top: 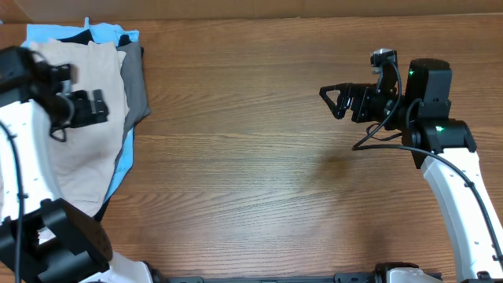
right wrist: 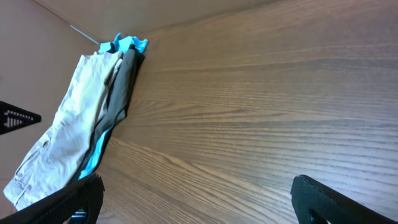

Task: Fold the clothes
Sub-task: 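Reach the left gripper to the beige shorts on top of the stack, then grasp the beige shorts' edge with the left gripper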

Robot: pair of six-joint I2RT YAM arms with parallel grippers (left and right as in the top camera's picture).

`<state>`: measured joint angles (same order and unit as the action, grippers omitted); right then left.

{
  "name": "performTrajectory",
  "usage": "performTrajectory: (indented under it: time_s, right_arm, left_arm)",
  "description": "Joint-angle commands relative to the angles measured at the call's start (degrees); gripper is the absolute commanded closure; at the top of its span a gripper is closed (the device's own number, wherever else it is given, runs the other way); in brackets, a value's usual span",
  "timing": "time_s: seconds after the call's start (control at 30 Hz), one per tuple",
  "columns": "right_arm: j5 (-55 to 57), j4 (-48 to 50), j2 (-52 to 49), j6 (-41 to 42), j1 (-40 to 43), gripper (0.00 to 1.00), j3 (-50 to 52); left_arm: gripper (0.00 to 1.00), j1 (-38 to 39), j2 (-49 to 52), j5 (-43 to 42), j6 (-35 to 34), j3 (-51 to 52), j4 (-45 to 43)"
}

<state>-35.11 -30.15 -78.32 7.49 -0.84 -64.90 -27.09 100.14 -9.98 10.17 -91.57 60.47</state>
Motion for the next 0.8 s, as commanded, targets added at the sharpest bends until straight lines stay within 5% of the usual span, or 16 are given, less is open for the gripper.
performTrajectory:
  time_s: [0.0,0.23,0.43,0.63,0.77]
  right_arm:
    - [0.35,-0.26,0.74,0.04,-0.28,0.0,-1.49]
    - [0.55,-0.39,0.72,0.04,-0.28,0.0,-1.49]
    - [0.59,-0.85,0.72,0.02,-0.28,0.0,-1.49]
    - [1.07,-2.16,0.72,0.0,-0.28,0.0,-1.49]
    - [2.73,-3.06,0.72,0.02,-0.28,0.0,-1.49]
  left_arm:
    - [0.01,-6.32,-0.11,-4.48,-1.75,-1.27,-2.14]
    - [0.1,-8.28,0.17,-11.23,3.63,-1.14,-1.27]
    - [0.12,2.51,2.73,-2.62,3.5,-1.14,-0.5]
    - [0.27,8.04,9.33,10.88,-1.64,-1.14,2.6]
    - [0.35,8.04,12.59,10.38,-1.7,-1.14,2.69]
